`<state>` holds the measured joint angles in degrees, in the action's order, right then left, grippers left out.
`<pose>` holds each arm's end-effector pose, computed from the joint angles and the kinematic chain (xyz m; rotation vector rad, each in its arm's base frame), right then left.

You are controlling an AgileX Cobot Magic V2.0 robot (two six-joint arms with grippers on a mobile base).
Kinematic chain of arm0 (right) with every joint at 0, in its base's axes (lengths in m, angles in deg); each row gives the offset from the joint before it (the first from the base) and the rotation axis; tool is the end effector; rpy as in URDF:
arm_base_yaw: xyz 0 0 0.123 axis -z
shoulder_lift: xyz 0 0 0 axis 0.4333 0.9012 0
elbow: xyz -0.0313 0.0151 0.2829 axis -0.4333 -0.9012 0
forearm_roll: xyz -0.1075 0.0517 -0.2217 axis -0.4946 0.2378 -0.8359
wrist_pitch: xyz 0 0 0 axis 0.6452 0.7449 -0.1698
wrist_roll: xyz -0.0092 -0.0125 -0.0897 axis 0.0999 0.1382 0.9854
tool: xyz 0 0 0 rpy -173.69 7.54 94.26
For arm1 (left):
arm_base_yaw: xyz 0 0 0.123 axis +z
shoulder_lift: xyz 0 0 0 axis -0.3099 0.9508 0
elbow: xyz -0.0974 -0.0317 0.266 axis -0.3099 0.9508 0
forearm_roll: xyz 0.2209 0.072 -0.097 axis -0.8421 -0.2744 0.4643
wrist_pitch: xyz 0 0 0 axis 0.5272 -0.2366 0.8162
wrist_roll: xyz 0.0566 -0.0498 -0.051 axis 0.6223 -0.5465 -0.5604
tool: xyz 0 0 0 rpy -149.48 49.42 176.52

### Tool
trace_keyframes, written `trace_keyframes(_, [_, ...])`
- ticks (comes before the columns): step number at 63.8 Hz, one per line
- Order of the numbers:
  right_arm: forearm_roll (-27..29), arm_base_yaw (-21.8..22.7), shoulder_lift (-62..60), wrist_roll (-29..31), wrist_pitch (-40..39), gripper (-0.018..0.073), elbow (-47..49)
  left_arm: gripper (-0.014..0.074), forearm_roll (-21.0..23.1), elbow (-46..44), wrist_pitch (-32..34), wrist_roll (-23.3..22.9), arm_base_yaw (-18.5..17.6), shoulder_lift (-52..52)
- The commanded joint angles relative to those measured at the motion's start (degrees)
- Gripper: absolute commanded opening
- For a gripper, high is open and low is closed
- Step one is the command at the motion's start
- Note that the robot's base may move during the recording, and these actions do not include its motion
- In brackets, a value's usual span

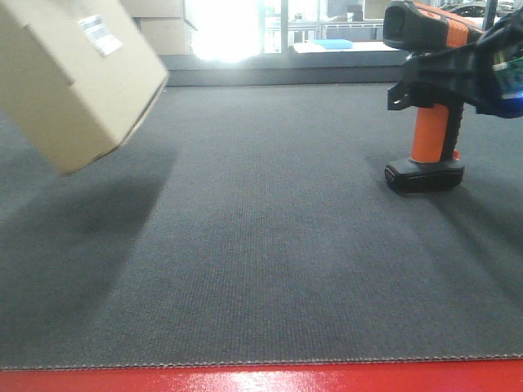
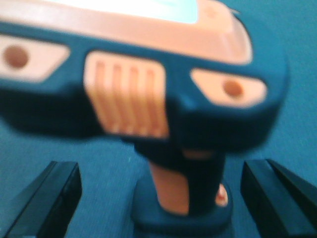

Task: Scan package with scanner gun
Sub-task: 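Lower the box onto the belt with the left gripper and release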

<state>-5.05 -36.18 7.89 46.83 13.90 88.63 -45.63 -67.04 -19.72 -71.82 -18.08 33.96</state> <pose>0.2833 0.0458 0.2174 0.0524 1.9927 0.1674 0.3492 -0.0316 0.3698 0.0402 2.6526 -0.4893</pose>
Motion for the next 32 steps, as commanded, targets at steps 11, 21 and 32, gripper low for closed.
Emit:
trace_keyframes(11, [-0.3, 0.1, -10.4, 0.1, 3.0, 0.0538, -6.6, -0.0111, -7.3, -0.3, 0.4, -0.5, -0.3, -0.8])
trace_keyframes(21, [-0.4, 0.1, -17.6, 0.1, 8.9, 0.0251, -7.7, -0.0111, -13.3, -2.4, 0.4, -1.6, -0.3, 0.9])
trace_keyframes(32, [-0.9, 0.1, -25.8, 0.1, 13.9, -0.0165, -7.7, -0.0111, -17.0, -4.2, 0.4, -2.2, -0.3, 3.2])
